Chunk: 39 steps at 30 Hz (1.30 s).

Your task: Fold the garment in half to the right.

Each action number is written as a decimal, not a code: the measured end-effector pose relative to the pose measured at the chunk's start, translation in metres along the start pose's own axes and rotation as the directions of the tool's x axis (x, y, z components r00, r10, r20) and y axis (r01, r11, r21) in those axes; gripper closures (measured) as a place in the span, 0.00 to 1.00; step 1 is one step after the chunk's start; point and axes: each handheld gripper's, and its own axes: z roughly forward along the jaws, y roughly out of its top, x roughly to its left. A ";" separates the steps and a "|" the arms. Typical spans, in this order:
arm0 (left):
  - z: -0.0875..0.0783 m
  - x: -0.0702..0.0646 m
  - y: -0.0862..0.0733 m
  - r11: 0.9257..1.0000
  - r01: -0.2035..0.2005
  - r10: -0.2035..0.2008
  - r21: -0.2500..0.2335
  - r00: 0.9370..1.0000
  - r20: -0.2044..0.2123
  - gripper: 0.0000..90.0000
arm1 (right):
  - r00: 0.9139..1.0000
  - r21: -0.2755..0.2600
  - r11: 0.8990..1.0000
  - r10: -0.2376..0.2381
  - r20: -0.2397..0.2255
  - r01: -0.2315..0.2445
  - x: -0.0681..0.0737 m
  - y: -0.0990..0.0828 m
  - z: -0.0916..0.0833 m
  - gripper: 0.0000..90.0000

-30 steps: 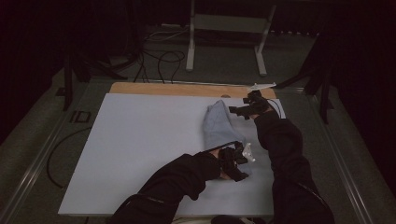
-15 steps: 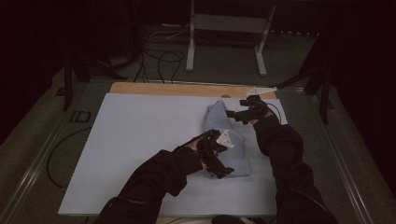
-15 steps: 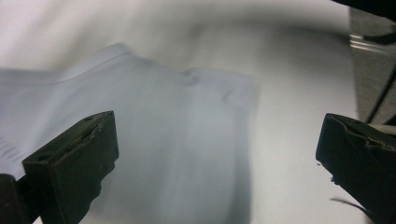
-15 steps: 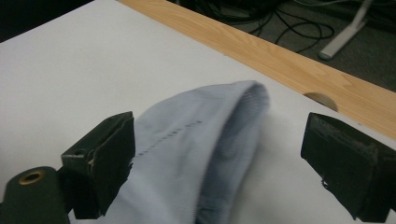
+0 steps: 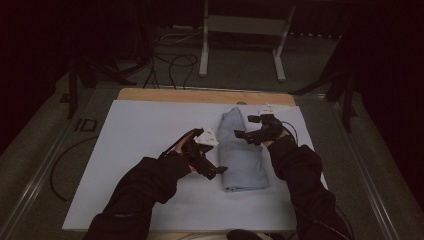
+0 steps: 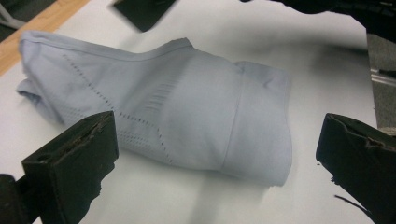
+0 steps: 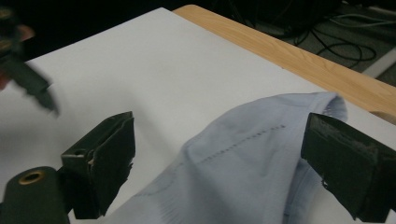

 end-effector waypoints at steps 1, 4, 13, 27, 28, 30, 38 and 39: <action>-0.002 0.001 -0.002 1.000 0.001 -0.001 -0.001 1.000 -0.002 0.00 | 1.000 -0.007 1.000 0.000 -0.003 0.000 0.002 -0.001 -0.002 0.11; -0.008 0.003 -0.008 1.000 0.007 -0.008 -0.009 1.000 -0.011 0.00 | 1.000 -0.007 1.000 -0.008 -0.005 0.008 0.005 -0.004 -0.006 0.11; -0.023 0.006 -0.029 0.999 0.016 -0.016 -0.029 1.000 -0.020 0.00 | 1.000 -0.008 1.000 -0.016 -0.022 0.016 0.020 -0.025 -0.021 0.11; -0.052 0.009 -0.079 0.998 0.066 -0.067 -0.017 0.996 -0.063 0.00 | 1.000 -0.009 1.000 0.011 -0.014 -0.011 0.033 -0.069 -0.040 0.11; -0.054 0.009 -0.083 0.997 0.073 -0.074 -0.014 0.995 -0.068 0.00 | 1.000 0.000 1.000 0.020 -0.013 -0.020 0.033 -0.076 -0.043 0.11; -0.059 0.008 -0.093 0.996 0.084 -0.084 -0.012 0.994 -0.075 0.00 | 1.000 0.002 1.000 0.018 -0.011 -0.018 0.033 -0.079 -0.045 0.11; -0.080 0.007 -0.128 0.990 0.138 -0.138 -0.015 0.983 -0.120 0.00 | 1.000 0.018 1.000 0.018 0.003 -0.018 0.039 -0.097 -0.057 0.11; -0.082 0.007 -0.132 0.990 0.143 -0.144 -0.017 0.982 -0.125 0.00 | 1.000 0.030 0.999 0.022 -0.002 -0.022 0.040 -0.103 -0.058 0.11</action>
